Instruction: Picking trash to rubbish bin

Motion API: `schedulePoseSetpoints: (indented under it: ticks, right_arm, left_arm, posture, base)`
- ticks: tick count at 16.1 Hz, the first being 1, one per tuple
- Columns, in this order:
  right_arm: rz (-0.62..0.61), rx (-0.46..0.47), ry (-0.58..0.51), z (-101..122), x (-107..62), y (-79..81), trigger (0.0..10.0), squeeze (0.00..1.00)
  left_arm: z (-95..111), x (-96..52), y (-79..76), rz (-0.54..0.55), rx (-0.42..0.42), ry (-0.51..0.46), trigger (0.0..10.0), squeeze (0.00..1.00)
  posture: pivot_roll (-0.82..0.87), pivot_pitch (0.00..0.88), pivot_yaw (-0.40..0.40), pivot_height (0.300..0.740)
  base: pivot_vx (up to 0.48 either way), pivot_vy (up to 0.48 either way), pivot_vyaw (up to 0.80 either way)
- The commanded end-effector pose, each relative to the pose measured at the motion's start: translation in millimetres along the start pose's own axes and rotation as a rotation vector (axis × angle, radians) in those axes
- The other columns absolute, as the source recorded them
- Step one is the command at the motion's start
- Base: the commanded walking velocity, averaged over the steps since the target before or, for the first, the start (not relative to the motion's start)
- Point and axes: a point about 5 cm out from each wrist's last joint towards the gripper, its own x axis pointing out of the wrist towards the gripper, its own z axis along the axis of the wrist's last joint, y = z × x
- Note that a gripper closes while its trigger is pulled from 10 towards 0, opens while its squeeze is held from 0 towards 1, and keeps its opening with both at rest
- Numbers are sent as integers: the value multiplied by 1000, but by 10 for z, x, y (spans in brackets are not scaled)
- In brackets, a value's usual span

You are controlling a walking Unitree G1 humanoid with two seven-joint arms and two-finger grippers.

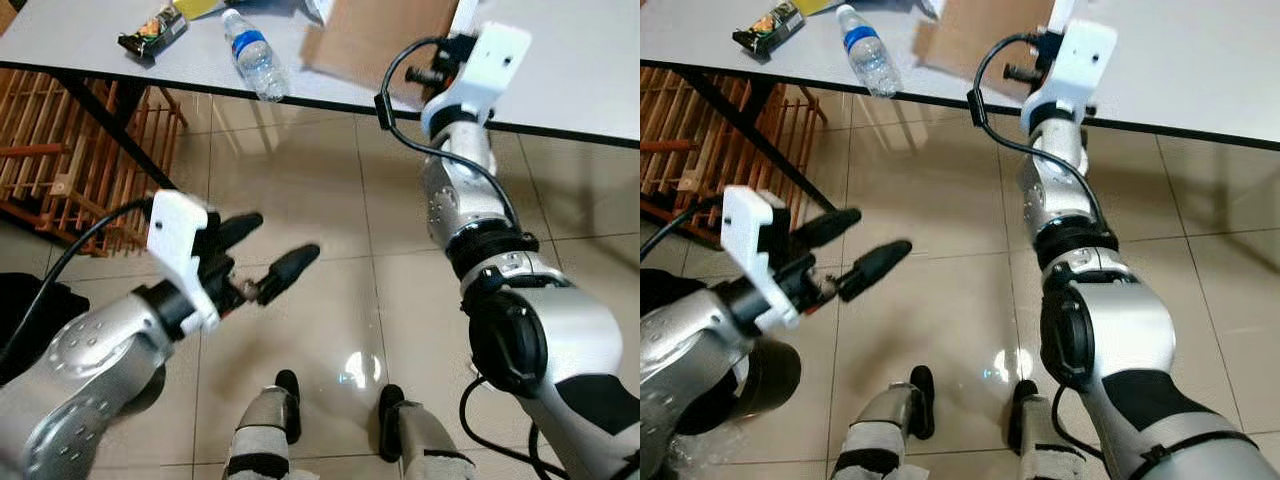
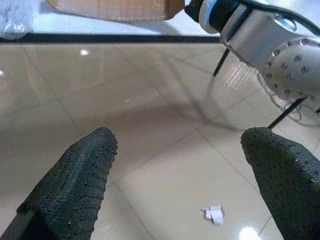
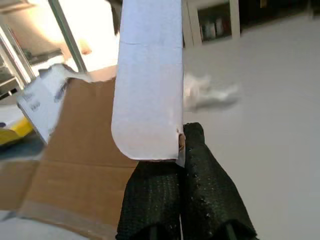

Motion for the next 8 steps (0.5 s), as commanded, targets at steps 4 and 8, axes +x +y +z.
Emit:
schedulePoseSetpoints:
  ticks: [4,8]
  right_arm:
    - [-9,-142,-84,-72,-219,-334,0,0]
    - [-86,-225,-163,99,-514,-678,0,0]
  left_arm:
    - [-41,197,35,-15,-4,-50,10000,0]
    - [-63,415,56,-46,-15,-104,10000,0]
  posture:
    - [200,233,48,740]
    - [90,155,41,740]
  base:
    - [0,0,0]
    - [0,0,0]
